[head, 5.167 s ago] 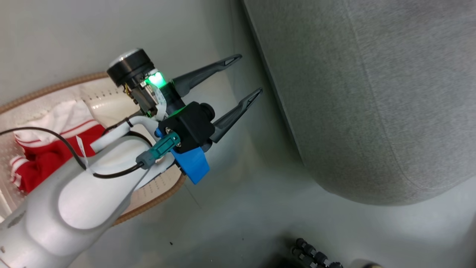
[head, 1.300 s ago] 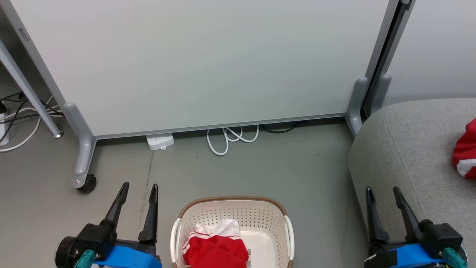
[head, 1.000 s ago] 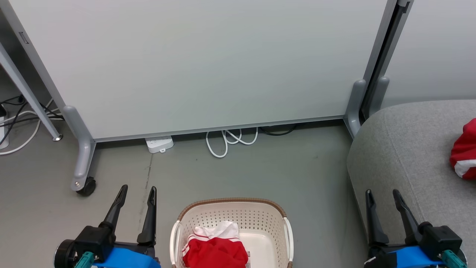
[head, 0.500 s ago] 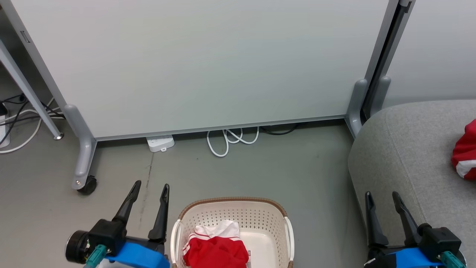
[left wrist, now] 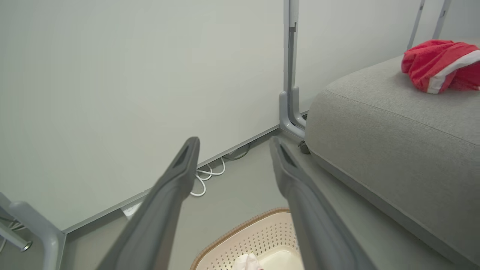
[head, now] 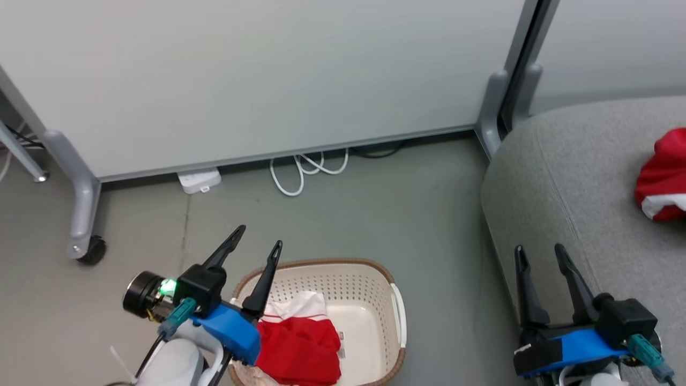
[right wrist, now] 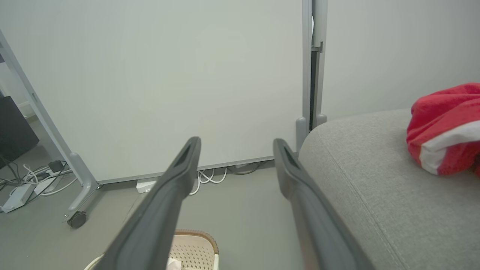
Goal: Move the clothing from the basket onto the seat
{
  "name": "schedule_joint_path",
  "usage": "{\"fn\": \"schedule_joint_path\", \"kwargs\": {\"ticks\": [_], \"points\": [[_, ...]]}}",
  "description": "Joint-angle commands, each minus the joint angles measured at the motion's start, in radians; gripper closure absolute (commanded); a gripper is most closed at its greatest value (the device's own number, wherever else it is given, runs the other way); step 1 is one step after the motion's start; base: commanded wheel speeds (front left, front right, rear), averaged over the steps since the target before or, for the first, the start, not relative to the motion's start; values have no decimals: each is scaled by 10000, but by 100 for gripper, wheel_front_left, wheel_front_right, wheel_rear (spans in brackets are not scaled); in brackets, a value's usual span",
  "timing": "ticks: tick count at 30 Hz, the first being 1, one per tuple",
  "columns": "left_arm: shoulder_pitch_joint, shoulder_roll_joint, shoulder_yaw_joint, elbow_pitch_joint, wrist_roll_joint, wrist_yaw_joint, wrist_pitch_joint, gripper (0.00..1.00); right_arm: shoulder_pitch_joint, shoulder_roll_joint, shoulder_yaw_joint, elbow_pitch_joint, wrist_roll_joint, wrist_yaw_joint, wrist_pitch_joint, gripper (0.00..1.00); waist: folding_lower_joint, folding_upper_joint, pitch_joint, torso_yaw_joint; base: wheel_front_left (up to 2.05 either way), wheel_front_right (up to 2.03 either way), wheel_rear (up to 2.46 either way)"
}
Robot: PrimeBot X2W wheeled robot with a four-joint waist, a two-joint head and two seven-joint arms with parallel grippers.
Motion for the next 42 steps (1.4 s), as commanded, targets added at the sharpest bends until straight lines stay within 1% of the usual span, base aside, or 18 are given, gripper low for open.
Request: {"fn": "schedule_joint_path", "kwargs": {"ticks": [1, 10, 26, 27, 37, 42], "points": [[-397, 146, -288, 221, -96, -42, -30, 0, -282, 4, 6, -67, -96, -7, -4, 0, 0, -1, 468, -356, 0, 0, 0], [-2034, 729, -2091, 1592, -666, -22, -30, 0, -1405, 5, 143, -291, -271, -7, -4, 0, 0, -1, 1817, -977, 0, 0, 0], [-4825, 1719, -5570, 3527, -1536, -23, -30, 0, -3776, 6, 645, -790, 50, -7, -4, 0, 0, -1, 4886, -1963, 0, 0, 0], [-4825, 1719, -5570, 3527, -1536, -23, -30, 0, -3776, 6, 645, -790, 50, -7, -4, 0, 0, -1, 4886, -1963, 0, 0, 0], [-6221, 2207, -8146, 4721, -2323, -23, 38, 0, -4727, 8, 979, -1062, 347, -7, -4, 0, 0, -1, 6501, -2495, 0, 0, 0], [-6689, 2384, -8882, 5105, -2728, -23, 185, 0, -5030, 8, 1145, -1207, 426, -7, -4, 0, 0, -1, 7204, -2685, 0, 0, 0]]}}
